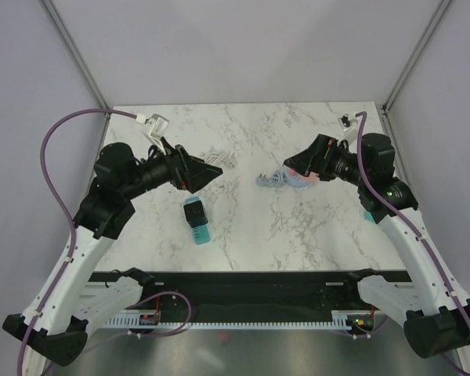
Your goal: Insert the plug
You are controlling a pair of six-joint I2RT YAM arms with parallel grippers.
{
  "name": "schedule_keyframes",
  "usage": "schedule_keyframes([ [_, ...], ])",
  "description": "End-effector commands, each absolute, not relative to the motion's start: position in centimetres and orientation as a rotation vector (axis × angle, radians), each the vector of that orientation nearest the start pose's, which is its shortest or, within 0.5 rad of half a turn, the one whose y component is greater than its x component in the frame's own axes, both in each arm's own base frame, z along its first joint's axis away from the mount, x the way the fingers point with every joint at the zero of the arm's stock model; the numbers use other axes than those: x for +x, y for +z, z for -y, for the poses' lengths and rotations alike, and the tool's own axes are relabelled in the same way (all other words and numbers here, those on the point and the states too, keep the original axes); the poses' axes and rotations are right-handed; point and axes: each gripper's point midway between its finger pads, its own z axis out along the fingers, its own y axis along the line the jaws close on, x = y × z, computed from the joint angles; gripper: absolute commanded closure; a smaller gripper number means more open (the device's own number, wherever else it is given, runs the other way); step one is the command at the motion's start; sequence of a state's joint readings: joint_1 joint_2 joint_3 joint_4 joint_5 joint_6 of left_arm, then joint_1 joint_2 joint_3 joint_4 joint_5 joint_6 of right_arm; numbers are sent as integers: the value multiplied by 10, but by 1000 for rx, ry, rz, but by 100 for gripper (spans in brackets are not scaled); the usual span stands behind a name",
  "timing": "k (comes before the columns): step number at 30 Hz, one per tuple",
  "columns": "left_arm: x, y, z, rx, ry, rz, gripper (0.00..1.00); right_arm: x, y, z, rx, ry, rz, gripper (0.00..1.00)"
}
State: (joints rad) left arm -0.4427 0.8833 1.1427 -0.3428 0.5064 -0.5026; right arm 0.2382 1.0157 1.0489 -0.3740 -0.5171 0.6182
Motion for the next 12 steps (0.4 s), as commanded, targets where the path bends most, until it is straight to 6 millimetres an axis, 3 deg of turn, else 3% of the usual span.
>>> schedule_keyframes([
  [1,224,381,215,336,-1098,-1742,0,283,328,-173,8,1025,-1908,2],
  [12,223,371,214,356,-1077,-1754,0,288,339,-167,20,979,-1878,2],
])
